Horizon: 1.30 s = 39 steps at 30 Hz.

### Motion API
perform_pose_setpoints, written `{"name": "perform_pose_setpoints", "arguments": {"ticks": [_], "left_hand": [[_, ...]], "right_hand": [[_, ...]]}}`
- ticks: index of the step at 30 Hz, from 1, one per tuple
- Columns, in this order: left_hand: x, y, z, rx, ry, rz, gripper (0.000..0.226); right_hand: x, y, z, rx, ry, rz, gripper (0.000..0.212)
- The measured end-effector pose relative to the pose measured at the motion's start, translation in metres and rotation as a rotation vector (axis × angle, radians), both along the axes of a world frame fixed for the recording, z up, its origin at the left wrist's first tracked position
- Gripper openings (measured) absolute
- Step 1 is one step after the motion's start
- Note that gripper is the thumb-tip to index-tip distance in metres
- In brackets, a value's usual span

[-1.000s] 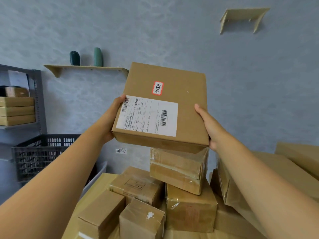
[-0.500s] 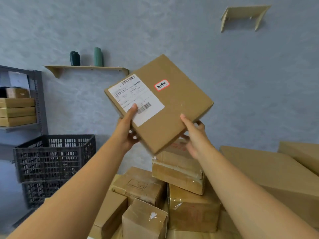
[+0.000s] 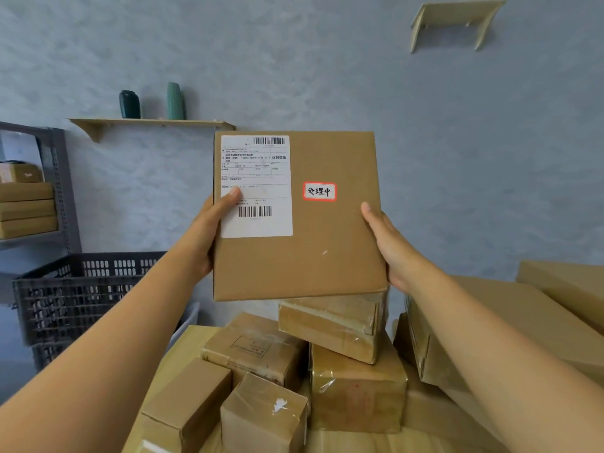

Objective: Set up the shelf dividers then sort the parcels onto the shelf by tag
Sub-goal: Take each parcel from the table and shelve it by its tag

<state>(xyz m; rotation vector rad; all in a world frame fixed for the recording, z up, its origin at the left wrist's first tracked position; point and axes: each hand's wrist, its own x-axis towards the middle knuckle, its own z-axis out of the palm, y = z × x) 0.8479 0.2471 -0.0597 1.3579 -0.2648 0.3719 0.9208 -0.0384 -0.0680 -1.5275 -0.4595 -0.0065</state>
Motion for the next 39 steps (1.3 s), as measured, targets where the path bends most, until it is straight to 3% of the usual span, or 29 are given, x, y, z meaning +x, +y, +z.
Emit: {"name": "perform_pose_setpoints", "arguments": {"ticks": [5, 14, 20, 32, 39], "left_hand": [[-0.002, -0.011, -0.006, -0.067, -0.008, 0.005, 0.042], [-0.020, -0.031, -0.015, -0.089, 0.033, 0.095, 0.038], [-0.036, -0.042, -0.006, -0.062, -0.010, 0.012, 0.031], [-0.073, -0.068, -0.021, -0.093, 0.014, -0.316, 0.045], [-0.118, -0.112, -0.032, -0.105, 0.110, -0.471, 0.055]], "right_hand": [[-0.002, -0.009, 0.001, -0.021, -0.088, -0.035, 0.065], [-0.010, -0.020, -0.009, -0.003, -0.091, -0.037, 0.062], [-0.037, -0.034, -0.006, 0.024, -0.114, -0.105, 0.060], [-0.174, -0.059, -0.022, 0.072, -0.149, -0.520, 0.066], [-0.284, -0.091, -0.037, 0.022, -0.089, -0.839, 0.054]]}}
